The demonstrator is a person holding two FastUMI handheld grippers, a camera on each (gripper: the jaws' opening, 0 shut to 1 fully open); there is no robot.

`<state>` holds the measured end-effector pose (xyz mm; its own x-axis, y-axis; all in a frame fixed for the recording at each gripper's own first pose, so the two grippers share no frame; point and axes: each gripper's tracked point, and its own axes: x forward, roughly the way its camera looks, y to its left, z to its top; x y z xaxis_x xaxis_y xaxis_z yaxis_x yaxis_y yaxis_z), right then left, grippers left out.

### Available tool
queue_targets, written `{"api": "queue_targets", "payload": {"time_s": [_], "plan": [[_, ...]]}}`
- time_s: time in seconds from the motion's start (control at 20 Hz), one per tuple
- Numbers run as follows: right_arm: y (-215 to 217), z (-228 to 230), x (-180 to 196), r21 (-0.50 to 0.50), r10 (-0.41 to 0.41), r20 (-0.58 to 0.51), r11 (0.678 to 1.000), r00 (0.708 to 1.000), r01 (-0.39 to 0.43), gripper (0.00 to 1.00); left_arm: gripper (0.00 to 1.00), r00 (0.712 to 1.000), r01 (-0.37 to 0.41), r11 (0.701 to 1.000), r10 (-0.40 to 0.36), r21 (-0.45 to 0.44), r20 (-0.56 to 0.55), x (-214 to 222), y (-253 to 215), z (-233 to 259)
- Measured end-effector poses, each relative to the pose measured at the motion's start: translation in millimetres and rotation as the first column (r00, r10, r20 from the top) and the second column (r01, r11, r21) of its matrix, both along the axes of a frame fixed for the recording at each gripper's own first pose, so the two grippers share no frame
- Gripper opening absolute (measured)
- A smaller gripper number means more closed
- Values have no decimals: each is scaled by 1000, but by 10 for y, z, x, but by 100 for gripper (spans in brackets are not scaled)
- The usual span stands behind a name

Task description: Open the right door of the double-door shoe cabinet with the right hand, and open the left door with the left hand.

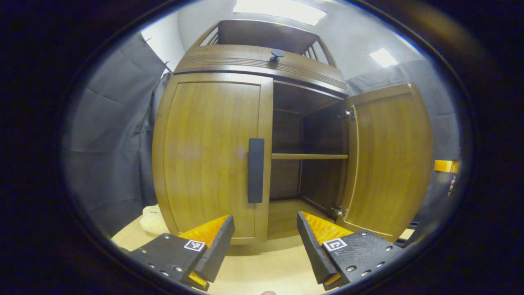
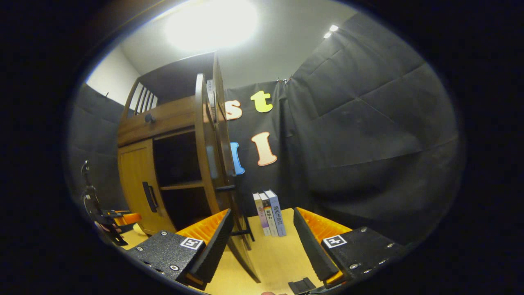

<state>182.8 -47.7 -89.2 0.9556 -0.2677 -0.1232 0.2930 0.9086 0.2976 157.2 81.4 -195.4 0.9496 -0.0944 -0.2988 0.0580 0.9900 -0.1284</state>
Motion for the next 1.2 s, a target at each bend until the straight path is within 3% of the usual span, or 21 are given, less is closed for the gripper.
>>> {"api": "queue_targets", "payload": {"time_s": [0.15,0.25,0.3,0.35,0.4,0.55,0.7,0.85,0.9,1.0,1.05,1.1,1.2], "plan": [[53,99,-13,-18,26,31,1000,999,-26,93,92,1000,-22,999,22,30,14,22,94,2],[152,171,15,-32,80,70,996,994,-77,89,92,998,-52,998,51,44,25,53,166,14],[220,212,36,-36,113,91,993,989,-110,94,92,997,-70,997,69,44,28,64,184,14],[286,247,75,-38,146,109,989,983,-142,89,92,996,-85,996,84,39,31,78,197,27],[351,281,68,-42,172,124,985,977,-168,94,92,995,-99,995,98,34,34,80,202,30],[506,362,152,-48,249,163,969,955,-244,94,92,989,-142,989,140,40,53,160,262,51],[646,360,213,-55,328,141,945,934,-324,94,84,985,-161,986,158,36,62,220,275,69],[677,275,209,-63,338,100,941,936,-333,94,84,985,-162,987,161,6,60,277,230,73],[679,259,206,-73,343,75,938,937,-338,94,92,986,-157,988,157,-3,59,306,200,70],[645,184,256,-114,338,22,936,941,-333,94,84,986,-154,988,154,-2,59,332,189,70],[618,150,269,-139,329,1,935,944,-325,95,84,986,-154,988,154,1,60,353,207,80],[622,117,275,-158,322,-15,934,947,-320,91,84,986,-154,988,154,0,60,368,200,75],[629,62,318,-174,318,-29,932,948,-318,95,84,989,-134,991,135,-19,54,402,163,47]]}}
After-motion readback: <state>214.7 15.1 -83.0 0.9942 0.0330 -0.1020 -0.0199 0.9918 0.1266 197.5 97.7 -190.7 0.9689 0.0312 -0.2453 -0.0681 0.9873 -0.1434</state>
